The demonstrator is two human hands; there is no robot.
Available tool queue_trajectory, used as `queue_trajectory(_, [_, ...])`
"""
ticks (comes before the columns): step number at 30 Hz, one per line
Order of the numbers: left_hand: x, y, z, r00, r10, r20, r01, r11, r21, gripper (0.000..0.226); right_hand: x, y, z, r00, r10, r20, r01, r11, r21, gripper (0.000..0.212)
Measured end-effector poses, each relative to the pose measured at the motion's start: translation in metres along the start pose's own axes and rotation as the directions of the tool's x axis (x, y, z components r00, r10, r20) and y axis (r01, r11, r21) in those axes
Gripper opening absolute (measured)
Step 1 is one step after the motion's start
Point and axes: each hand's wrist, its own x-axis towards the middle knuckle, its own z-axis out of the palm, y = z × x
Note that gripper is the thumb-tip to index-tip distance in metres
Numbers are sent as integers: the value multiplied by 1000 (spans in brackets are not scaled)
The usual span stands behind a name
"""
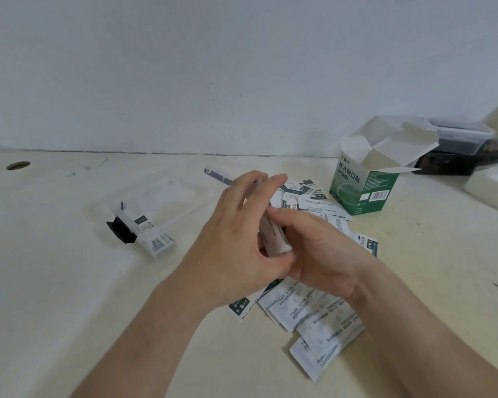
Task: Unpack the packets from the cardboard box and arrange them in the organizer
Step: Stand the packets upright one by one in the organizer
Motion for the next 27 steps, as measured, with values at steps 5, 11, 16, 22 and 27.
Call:
queue_trajectory(5, [0, 2, -4, 999, 28, -20, -25, 991, 131, 80, -1, -2, -2, 1000, -22, -10, 22, 1000, -10, 28])
queue_trajectory(11, [0, 2, -2, 999, -18, -38, 20, 998, 54, 75, -1, -2, -7, 995, -63, 73, 69, 993, -92, 28])
queue_trajectory(16, [2, 2, -8, 997, -68, 25, 69, 997, -38, 82, -1, -6, -16, 991, -128, 32, 132, 958, -255, 14])
queue_trajectory(22, [9, 2, -34, 955, -295, 27, 270, 828, -492, 39, -10, -15, -17, 983, -152, 100, 181, 871, -458, 25])
queue_trajectory(27, [7, -3, -43, 930, -346, 127, 329, 626, -707, 30, -12, -20, -14, 985, -135, 112, 174, 825, -538, 30])
